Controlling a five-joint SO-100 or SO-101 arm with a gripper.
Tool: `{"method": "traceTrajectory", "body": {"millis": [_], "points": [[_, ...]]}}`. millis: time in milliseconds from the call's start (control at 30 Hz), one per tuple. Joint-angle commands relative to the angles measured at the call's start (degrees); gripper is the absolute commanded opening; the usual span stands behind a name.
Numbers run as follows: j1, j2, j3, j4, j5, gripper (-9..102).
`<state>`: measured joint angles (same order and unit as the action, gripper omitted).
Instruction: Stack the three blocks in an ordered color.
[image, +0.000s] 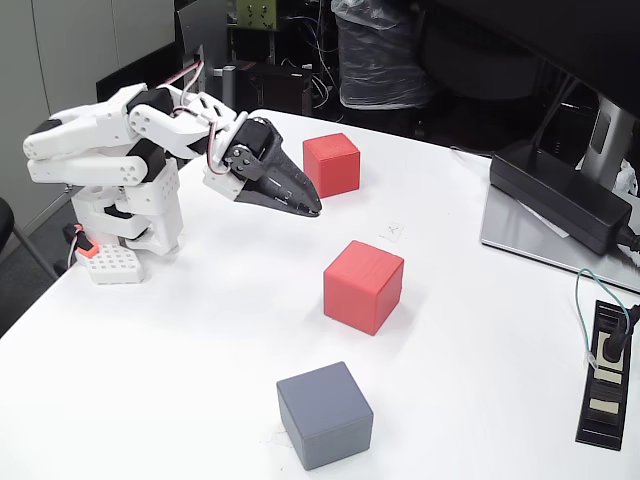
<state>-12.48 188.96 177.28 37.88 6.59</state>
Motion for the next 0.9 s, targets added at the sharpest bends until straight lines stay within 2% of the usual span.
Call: {"method": "traceTrajectory", "body": {"millis": [0, 867], "points": [[0.4, 0.2, -0.2, -1.0, 0.0, -1], [-0.2, 0.2, -0.2, -1.0, 0.4, -1]]}}
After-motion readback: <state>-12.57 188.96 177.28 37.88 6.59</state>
